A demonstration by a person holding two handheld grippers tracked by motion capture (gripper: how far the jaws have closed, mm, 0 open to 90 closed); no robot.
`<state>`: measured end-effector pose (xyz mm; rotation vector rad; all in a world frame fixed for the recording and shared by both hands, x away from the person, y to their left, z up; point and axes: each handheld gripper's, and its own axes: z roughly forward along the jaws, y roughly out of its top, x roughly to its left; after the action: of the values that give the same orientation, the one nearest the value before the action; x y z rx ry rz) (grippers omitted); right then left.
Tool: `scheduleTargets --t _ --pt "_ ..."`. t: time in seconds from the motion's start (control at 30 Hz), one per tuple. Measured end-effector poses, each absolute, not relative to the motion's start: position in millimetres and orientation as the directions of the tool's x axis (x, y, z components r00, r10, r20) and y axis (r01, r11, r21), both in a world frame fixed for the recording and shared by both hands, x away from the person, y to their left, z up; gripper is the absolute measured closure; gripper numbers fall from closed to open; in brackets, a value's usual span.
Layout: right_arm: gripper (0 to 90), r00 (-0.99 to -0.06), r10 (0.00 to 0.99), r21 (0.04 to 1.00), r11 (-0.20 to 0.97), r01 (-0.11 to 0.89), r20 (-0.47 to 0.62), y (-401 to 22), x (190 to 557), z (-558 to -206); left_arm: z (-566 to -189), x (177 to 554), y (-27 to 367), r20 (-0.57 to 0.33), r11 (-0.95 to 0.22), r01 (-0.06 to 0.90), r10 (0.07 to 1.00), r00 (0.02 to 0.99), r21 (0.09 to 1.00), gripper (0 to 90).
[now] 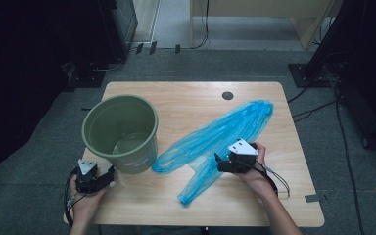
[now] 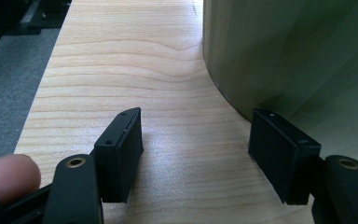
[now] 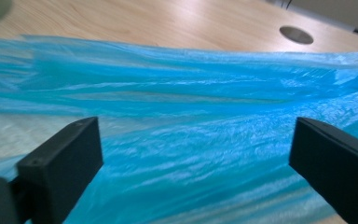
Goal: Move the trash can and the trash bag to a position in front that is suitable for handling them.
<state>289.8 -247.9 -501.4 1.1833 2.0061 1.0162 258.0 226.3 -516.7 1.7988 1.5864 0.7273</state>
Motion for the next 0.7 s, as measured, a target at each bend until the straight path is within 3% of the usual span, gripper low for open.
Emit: scheduleTargets --t 0.27,0.7 --pt "0.0 -0.366 0.929 0.756 0.277 0.594 -0.052 -240 324 -522 -517 258 226 0.0 -0.081 0.647 0.992 0.125 0.758 34.4" --pt "1.2 -0.44 0.898 0.71 0.297 0.639 0.021 -237 326 -524 -517 258 226 0.001 -0.082 0.647 0.992 0.125 0.758 34.3"
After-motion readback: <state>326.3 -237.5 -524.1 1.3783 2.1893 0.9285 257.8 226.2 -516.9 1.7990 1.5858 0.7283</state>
